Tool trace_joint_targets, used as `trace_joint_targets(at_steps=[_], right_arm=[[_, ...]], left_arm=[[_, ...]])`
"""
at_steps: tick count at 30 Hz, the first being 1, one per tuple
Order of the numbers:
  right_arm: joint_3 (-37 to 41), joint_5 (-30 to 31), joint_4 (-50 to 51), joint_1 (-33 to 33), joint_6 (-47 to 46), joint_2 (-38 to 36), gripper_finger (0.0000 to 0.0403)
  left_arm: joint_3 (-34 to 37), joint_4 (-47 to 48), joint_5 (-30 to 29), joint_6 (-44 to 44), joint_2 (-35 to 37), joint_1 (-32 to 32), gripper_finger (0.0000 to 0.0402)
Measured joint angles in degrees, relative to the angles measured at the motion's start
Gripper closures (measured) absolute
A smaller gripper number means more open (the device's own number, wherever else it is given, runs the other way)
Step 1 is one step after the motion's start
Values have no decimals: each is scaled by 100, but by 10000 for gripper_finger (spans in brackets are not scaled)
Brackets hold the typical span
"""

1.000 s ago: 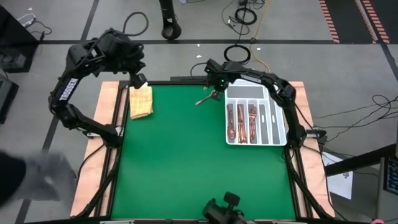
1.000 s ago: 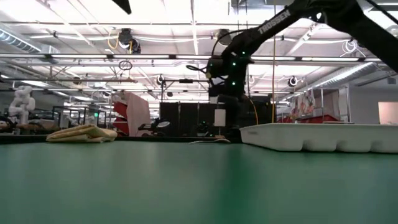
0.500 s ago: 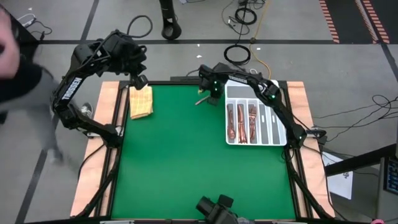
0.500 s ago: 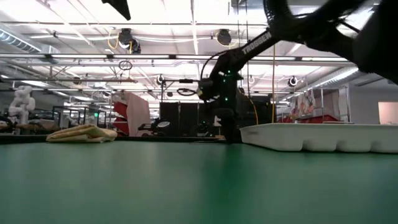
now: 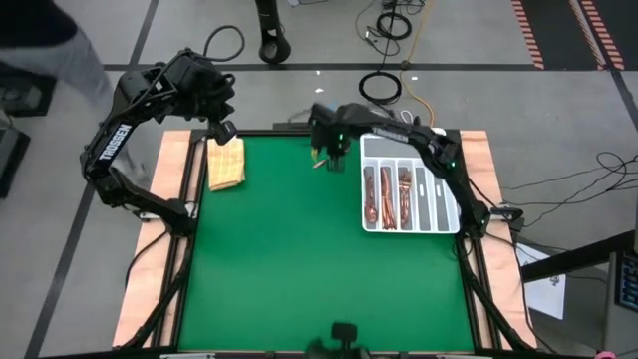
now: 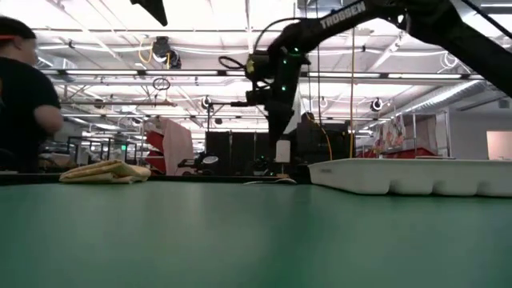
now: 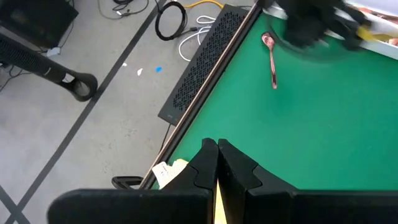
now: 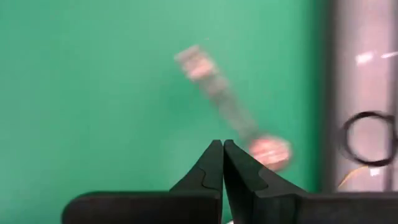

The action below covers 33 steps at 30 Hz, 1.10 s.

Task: Sort silverware
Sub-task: Put the gold spoon into the silverware organizer

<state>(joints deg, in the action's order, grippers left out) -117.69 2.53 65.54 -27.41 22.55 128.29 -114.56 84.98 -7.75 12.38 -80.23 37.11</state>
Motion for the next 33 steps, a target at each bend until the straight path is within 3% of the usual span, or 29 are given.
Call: trace_joint_targets(at_steps=[3, 7, 12, 24, 33], right_arm=[[-7, 149, -618, -376, -226, 12, 403], [5, 823, -589, -755, -146, 277, 403], [-9, 810, -538, -978, 188, 536, 403], [-7, 799, -242, -1004, 825, 1114, 403], [-9, 525, 33, -511, 1279, 1088, 403]], left_arm=[[2, -1, 1, -4, 0, 1, 388], [2, -1, 2, -3, 0, 0, 388], [2, -89, 1, -2, 0, 0, 388], [2, -91, 0, -4, 0, 1, 388], [2, -93, 0, -2, 2, 1, 388]])
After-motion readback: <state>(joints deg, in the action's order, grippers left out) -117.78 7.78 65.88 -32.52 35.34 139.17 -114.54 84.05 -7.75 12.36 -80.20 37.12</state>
